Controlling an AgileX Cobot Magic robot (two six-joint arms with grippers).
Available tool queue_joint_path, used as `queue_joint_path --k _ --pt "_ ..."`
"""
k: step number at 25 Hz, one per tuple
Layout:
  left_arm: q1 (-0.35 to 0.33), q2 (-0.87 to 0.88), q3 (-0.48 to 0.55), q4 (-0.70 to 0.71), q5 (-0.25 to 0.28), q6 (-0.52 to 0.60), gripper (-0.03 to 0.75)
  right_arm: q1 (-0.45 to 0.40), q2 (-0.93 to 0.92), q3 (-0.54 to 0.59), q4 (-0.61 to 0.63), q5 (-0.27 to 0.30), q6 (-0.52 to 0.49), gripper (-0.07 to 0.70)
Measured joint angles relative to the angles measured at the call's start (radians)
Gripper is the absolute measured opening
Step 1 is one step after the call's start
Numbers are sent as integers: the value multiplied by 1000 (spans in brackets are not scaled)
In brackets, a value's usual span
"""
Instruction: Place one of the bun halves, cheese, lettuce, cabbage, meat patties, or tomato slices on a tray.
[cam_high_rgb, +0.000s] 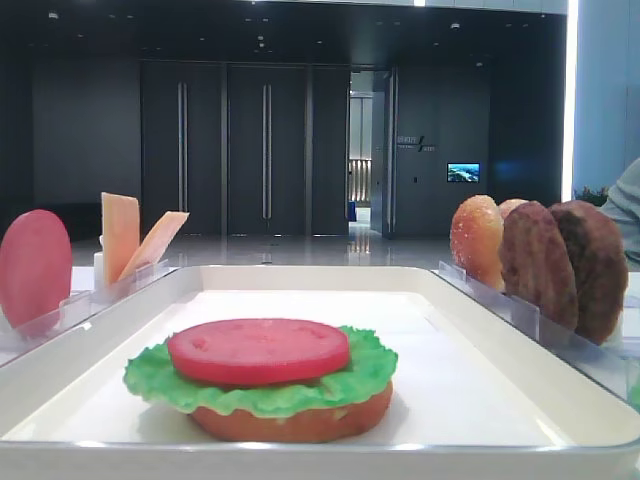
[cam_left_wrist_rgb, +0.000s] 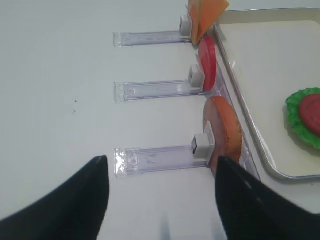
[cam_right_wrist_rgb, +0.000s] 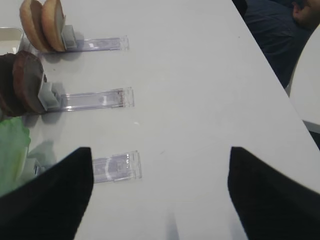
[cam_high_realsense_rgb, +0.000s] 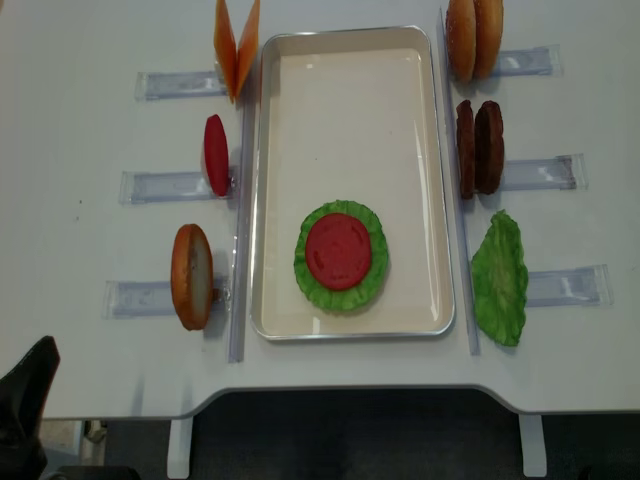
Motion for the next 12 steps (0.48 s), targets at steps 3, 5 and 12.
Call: queue_joint_path --k 3,5,12 --pt "0 0 0 -1 0 0 505 0 0 0 0 0 0 537" --pt "1 0 0 -1 0 0 505 0 0 0 0 0 0 537" --pt "1 0 0 3 -1 0 505 0 0 0 0 0 0 537"
